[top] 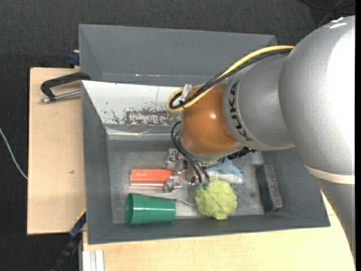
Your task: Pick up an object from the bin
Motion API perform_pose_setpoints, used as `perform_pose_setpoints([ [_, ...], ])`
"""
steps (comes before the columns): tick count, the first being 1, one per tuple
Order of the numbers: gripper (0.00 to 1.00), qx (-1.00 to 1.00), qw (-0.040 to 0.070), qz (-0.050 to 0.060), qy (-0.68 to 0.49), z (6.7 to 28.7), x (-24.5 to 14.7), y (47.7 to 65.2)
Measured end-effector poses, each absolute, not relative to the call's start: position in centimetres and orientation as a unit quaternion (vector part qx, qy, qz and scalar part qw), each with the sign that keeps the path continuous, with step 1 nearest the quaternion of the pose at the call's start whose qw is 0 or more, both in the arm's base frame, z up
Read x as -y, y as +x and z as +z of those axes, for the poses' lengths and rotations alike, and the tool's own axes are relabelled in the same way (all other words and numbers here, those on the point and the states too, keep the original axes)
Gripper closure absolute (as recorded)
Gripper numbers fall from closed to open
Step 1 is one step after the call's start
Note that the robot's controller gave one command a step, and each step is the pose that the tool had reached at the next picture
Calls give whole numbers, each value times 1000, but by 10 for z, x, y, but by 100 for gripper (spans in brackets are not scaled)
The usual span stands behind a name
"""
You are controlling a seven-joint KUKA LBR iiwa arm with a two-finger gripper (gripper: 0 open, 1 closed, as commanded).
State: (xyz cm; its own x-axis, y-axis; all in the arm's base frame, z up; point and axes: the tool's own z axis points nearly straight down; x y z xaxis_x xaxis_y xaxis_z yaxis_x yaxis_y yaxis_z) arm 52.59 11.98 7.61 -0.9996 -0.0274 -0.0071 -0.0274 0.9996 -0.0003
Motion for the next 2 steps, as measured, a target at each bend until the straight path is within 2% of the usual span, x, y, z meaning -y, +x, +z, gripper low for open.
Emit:
perform_pose_setpoints([
  [1,100,-1000,4,0,-14,76,-120,526],
  [2,100,-1000,0,1,-13,185,-127,530],
])
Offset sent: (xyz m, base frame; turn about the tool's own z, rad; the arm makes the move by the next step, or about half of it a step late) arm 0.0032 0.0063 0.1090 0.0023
